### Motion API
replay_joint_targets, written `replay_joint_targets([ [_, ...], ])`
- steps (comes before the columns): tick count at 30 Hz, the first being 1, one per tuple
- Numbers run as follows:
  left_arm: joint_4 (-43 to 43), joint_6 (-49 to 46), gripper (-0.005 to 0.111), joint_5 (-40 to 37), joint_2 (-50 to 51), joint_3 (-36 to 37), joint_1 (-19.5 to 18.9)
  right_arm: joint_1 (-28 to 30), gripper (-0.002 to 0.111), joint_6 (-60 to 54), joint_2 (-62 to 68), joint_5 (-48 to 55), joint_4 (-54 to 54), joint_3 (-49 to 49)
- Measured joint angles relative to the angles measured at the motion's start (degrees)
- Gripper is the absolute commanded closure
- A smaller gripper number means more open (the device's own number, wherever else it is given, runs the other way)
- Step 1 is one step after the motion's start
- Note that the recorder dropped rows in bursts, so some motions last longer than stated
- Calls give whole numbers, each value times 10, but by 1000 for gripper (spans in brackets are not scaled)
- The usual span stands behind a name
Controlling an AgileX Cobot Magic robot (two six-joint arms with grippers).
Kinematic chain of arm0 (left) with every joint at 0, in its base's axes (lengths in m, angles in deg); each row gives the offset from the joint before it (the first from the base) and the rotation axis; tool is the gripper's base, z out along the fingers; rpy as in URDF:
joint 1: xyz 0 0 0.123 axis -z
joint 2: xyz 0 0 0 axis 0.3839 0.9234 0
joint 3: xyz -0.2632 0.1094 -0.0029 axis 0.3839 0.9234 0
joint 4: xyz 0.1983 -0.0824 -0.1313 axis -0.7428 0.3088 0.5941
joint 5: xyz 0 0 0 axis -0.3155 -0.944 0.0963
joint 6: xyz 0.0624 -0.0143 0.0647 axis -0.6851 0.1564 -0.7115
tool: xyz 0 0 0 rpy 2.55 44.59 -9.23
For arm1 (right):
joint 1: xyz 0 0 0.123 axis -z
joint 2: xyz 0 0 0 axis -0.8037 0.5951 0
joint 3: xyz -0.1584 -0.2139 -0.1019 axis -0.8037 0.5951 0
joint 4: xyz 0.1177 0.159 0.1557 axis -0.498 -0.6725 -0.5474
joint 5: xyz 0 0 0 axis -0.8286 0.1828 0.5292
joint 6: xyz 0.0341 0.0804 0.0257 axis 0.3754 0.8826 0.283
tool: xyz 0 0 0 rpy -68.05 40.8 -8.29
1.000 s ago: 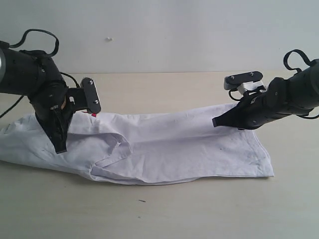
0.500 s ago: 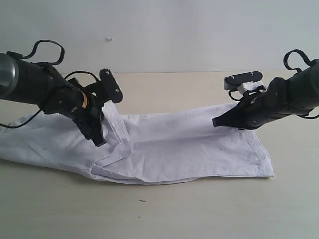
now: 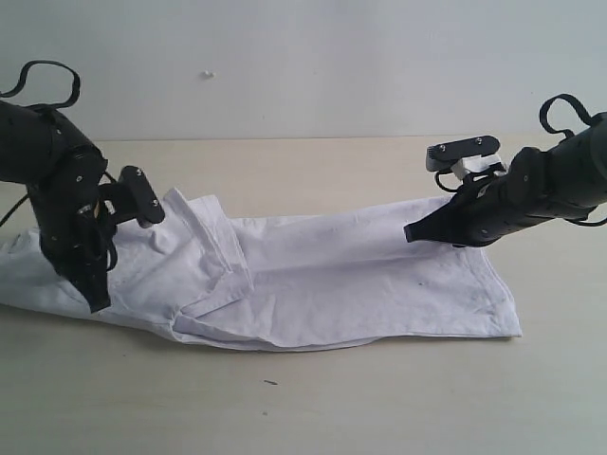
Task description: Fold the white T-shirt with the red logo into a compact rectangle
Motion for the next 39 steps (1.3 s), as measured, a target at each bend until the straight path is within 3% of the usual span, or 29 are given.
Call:
replay_joint_targets([
  [8, 84, -89, 107, -122, 0, 0, -1, 0, 108, -1, 0, 0, 0, 0],
  [14, 96, -81, 107, -123, -16, 0, -11, 0, 108, -1, 0, 0, 0, 0],
  [18, 164, -72, 107, -60, -64, 0, -61, 0, 108, -1, 0, 0, 0, 0],
  [22, 329, -111, 106, 10, -102, -2, -145, 0, 108, 0, 0, 0, -1, 0],
  [25, 495, -191, 94, 16, -106, -2, -217, 0, 108, 0, 0, 0, -1, 0],
  [28, 646, -281, 67, -3, -101, -2, -275, 0, 108, 0, 0, 0, -1, 0],
  [32, 732, -336, 32, -35, -87, -2, -333, 0, 108, 0, 0, 0, -1, 0],
  [34, 739, -337, 25, -47, -79, -2, -357, 0, 108, 0, 0, 0, -1, 0],
  [39, 737, -337, 25, -52, -56, -2, -397, 0, 108, 0, 0, 0, -1, 0],
])
